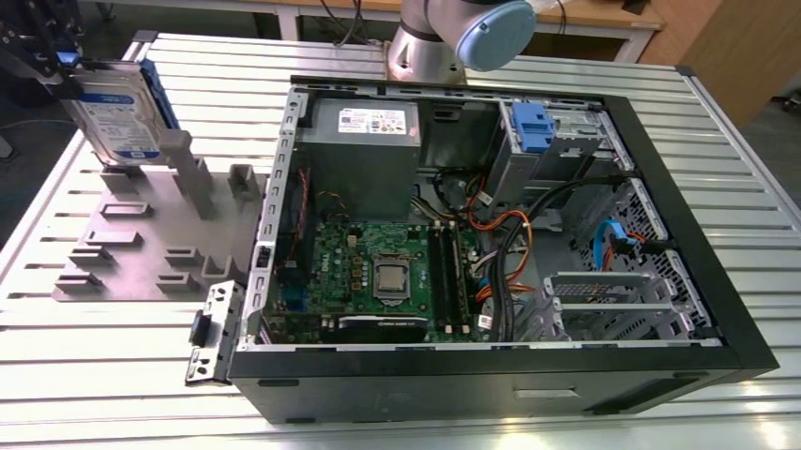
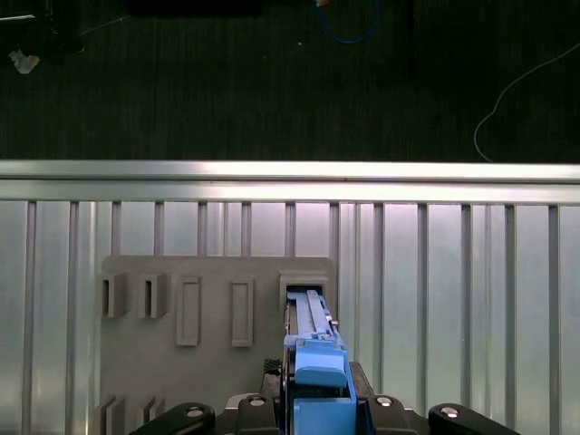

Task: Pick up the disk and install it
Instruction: 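Pick up the disk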

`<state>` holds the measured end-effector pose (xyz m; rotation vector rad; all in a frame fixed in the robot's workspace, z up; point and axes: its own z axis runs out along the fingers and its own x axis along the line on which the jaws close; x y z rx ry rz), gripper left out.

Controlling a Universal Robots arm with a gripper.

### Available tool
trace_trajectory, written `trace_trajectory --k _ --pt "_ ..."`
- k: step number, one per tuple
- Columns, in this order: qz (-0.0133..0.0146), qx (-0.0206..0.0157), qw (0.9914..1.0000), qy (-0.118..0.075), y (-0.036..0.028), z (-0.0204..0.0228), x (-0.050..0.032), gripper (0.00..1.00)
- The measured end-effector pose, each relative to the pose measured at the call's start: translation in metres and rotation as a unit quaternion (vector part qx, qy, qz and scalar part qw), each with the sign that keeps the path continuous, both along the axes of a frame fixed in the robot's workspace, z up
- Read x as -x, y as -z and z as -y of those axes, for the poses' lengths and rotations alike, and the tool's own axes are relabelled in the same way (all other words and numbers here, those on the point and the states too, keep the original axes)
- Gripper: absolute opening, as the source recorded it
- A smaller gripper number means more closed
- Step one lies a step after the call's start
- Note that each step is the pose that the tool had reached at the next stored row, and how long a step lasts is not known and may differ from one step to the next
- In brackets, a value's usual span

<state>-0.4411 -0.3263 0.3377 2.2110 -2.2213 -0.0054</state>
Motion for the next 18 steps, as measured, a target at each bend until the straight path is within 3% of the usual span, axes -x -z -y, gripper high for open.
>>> trace_trajectory --k 12,14,18 --pt "0.0 0.0 1.0 0.0 -0.0024 0.0 0.0 0.36" --pt "0.0 0.0018 1.0 0.0 -0.0122 0.0 0.0 0.36" --pt "0.0 0.002 1.0 0.0 -0.013 0.0 0.0 0.36"
